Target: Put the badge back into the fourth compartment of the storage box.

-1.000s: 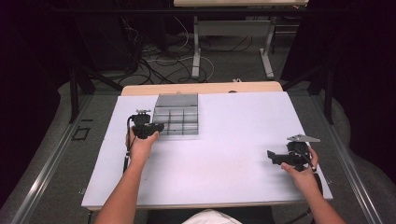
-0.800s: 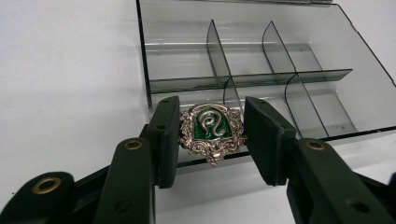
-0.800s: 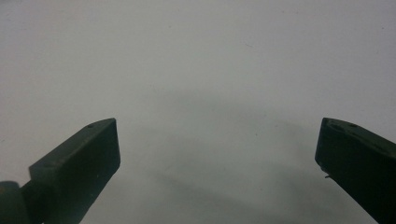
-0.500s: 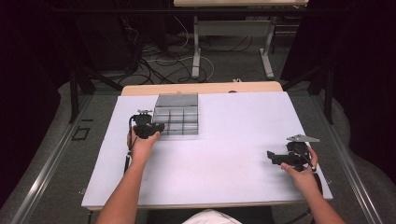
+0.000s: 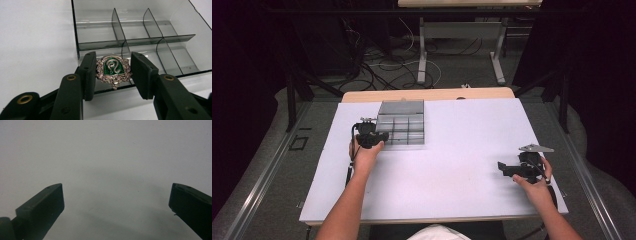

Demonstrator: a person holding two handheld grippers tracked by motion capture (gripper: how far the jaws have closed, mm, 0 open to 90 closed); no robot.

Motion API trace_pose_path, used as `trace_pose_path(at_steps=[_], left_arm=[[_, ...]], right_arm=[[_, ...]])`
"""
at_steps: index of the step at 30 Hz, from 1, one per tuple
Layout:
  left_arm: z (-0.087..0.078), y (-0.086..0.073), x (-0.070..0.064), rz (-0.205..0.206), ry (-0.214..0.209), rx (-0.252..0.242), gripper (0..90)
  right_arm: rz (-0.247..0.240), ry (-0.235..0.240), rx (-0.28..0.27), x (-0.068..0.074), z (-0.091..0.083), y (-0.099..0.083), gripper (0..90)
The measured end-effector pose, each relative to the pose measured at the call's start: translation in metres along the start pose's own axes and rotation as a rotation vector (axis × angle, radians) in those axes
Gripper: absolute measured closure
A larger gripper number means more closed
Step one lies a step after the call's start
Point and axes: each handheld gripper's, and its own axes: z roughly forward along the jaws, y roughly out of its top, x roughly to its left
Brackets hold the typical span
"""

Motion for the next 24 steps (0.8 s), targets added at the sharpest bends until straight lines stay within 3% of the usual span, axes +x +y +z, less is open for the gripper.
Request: trace_pose_path(at_steps=[9, 24], left_arm=[[-0.0001, 0.0005, -0.0005, 0.000, -0.001, 0.000, 56.5], [-0.0056, 0.0021, -0.0011, 0.000, -0.004, -0.049, 50.1]], right_arm=[[0.000, 0.002, 0.001, 0.0003, 0.0002, 0.0001, 0.0], [0.002, 0.003, 0.000, -0.0003, 0.0000, -0.0002, 0.0]])
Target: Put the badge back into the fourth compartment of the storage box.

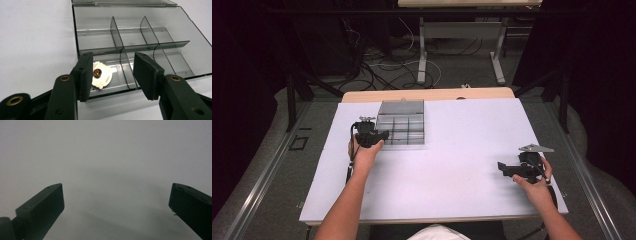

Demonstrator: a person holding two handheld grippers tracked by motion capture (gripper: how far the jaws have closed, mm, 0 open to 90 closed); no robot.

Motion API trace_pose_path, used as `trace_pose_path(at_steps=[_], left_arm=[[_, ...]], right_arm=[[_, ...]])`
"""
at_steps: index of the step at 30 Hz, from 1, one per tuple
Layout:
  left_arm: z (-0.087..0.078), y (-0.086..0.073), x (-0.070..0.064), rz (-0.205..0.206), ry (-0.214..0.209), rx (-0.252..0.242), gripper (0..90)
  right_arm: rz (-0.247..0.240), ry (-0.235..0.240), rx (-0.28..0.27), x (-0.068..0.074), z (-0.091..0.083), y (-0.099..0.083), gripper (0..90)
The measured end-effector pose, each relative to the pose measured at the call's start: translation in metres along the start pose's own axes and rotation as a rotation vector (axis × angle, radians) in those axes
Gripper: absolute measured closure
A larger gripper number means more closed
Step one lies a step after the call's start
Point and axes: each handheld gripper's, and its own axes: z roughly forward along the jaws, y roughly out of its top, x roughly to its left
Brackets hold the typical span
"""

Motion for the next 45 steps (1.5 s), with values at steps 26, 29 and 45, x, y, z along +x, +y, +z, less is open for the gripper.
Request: trace_pose_path(at_steps=[26, 29, 45], left_arm=[[-0.022, 0.002, -0.002, 0.020, -0.042, -0.045, 37.7], [-0.025, 0.002, -0.003, 0.024, -0.043, -0.053, 37.0], [-0.047, 0.001, -0.008, 0.059, -0.066, -0.079, 31.5]], right_arm=[[-0.005, 0.003, -0.001, 0.002, 0.001, 0.001, 0.0], [-0.004, 0.001, -0.004, 0.002, 0.001, 0.001, 0.0], [-0.001, -0.001, -0.003, 0.002, 0.000, 0.001, 0.0]])
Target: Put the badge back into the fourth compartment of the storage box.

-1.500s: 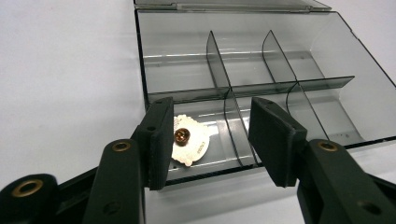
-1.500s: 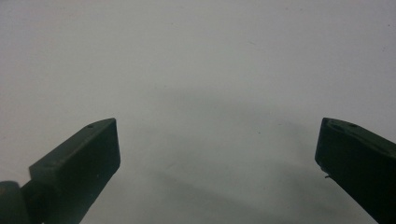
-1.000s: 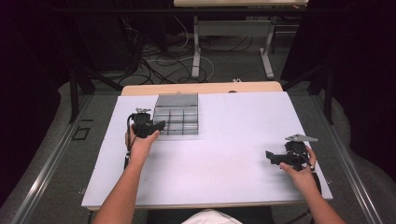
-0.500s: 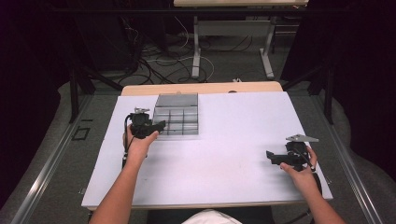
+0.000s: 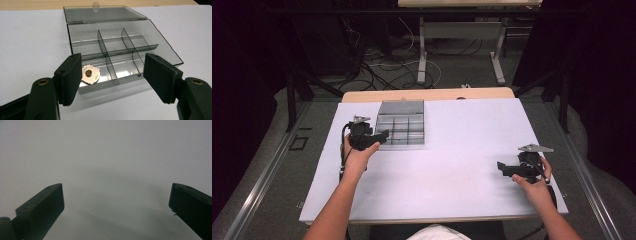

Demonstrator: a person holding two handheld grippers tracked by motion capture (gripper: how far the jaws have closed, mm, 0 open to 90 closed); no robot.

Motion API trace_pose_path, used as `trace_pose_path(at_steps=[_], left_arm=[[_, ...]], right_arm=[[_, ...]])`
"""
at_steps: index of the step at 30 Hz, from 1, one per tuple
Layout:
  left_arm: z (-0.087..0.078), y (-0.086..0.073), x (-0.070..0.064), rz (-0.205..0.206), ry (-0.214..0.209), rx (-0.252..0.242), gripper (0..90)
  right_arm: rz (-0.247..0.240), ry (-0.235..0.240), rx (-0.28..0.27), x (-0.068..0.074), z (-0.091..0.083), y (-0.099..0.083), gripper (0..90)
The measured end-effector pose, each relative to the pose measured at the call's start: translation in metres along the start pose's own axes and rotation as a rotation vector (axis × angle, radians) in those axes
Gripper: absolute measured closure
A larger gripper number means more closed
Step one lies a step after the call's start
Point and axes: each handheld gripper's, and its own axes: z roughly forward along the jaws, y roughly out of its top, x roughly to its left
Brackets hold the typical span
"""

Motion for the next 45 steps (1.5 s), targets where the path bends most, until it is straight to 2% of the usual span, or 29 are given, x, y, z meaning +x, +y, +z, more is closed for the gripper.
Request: trace_pose_path(at_steps=[9, 14, 24, 37, 45], left_arm=[[-0.012, -0.003, -0.002, 0.056, 0.021, -0.007, 29.5], [-0.019, -0.005, -0.001, 0.069, 0.016, -0.005, 29.1], [-0.029, -0.012, 0.002, 0.056, 0.023, 0.008, 28.6], [-0.039, -0.025, 0.011, 0.049, 0.011, 0.010, 16.9], [-0.044, -0.035, 0.018, 0.034, 0.001, -0.005, 12.6]], right_arm=[[-0.007, -0.003, -0.002, -0.001, 0.000, 0.000, 0.0], [-0.003, -0.001, -0.002, 0.000, 0.000, 0.000, 0.0], [-0.001, -0.001, -0.001, 0.000, -0.001, 0.000, 0.0], [-0.001, -0.003, -0.002, 0.001, -0.002, 0.000, 0.0], [0.001, -0.002, -0.002, 0.001, -0.002, 0.000, 0.0]])
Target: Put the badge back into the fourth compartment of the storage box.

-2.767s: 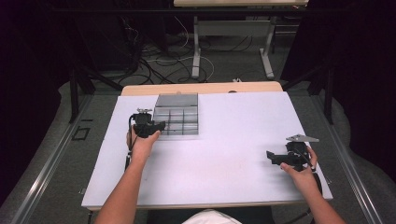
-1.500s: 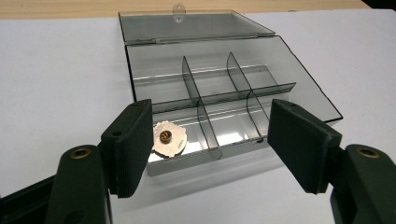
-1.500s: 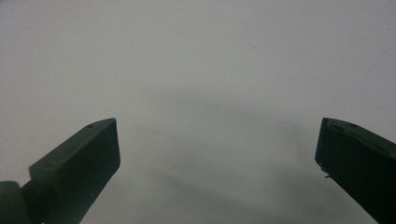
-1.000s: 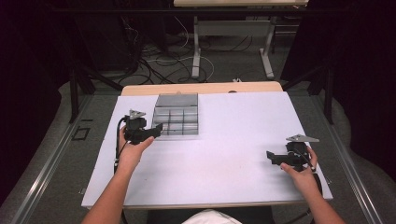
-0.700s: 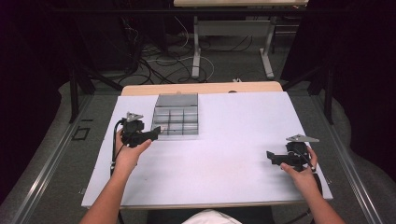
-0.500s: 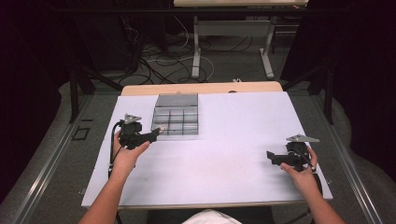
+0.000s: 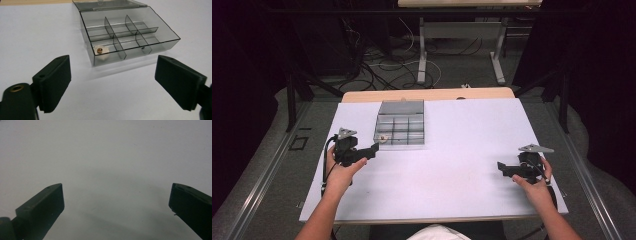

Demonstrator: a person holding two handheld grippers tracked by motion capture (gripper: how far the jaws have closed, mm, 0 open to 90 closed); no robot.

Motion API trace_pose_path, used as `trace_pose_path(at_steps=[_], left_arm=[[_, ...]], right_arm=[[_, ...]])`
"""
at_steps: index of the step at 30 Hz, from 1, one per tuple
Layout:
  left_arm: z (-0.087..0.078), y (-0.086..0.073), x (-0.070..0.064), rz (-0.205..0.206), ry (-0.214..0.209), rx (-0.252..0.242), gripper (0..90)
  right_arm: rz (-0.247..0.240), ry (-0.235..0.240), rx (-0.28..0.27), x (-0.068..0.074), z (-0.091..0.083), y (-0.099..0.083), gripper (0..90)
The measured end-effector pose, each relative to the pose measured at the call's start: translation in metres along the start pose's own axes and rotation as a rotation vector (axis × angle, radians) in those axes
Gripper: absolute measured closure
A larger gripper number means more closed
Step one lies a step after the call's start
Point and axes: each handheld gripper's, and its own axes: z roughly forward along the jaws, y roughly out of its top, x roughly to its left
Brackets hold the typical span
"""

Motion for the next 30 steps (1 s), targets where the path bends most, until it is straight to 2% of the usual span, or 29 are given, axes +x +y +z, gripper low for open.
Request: trace_pose_path(at_steps=[7, 16, 23, 30], left_arm=[[-0.003, -0.008, 0.006, -0.015, 0.006, -0.014, 6.1], [-0.006, -0.018, 0.013, -0.024, 0.013, -0.008, 0.9], [-0.006, -0.026, 0.020, -0.030, 0.025, 0.003, 0.6], [-0.006, -0.035, 0.025, -0.032, 0.018, 0.002, 0.6]], right_arm=[[0.000, 0.001, 0.000, 0.000, 0.000, 0.000, 0.0], [0.002, 0.000, 0.000, 0.000, 0.000, 0.000, 0.0], [0.001, 0.001, 0.000, 0.000, 0.001, 0.000, 0.0], [-0.002, 0.000, 0.000, -0.001, 0.001, 0.000, 0.0]])
